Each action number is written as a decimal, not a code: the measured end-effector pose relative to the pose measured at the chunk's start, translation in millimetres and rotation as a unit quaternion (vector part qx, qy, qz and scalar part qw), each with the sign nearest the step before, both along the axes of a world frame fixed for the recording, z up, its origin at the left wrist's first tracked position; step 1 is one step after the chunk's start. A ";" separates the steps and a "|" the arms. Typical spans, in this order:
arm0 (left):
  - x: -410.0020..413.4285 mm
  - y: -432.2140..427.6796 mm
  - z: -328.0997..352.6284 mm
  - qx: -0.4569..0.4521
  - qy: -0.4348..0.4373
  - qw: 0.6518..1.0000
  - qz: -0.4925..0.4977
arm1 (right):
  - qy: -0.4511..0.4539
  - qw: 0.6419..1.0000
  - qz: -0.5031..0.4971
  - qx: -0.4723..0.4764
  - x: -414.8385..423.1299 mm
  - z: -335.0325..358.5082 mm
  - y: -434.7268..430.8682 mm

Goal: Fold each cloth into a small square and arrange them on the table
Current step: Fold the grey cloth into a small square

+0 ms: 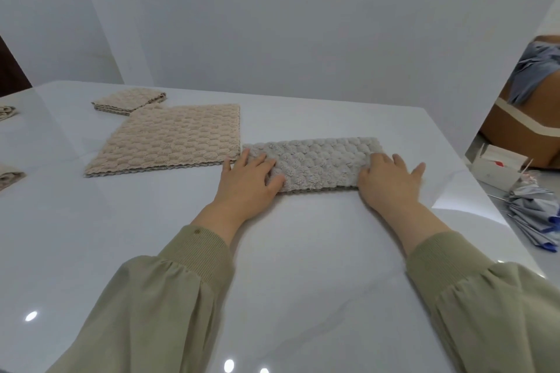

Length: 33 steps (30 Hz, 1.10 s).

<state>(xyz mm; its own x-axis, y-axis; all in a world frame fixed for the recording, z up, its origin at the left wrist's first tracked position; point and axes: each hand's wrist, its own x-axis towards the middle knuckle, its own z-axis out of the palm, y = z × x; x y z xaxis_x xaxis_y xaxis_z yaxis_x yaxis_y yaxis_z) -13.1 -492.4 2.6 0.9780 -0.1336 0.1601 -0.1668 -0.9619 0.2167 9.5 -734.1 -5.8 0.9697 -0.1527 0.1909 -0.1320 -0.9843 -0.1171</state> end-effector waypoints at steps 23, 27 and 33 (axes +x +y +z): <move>27.6 -12.1 -5.6 0.048 0.046 0.998 0.019 | 0.113 0.991 0.076 0.010 64.2 10.7 9.8; 22.3 -20.9 3.0 0.032 -0.085 0.995 0.046 | 0.110 0.991 0.077 0.009 65.6 9.1 10.3; 22.8 -28.0 -5.0 0.054 0.022 0.998 0.021 | 0.114 0.989 0.089 0.030 68.1 10.3 5.5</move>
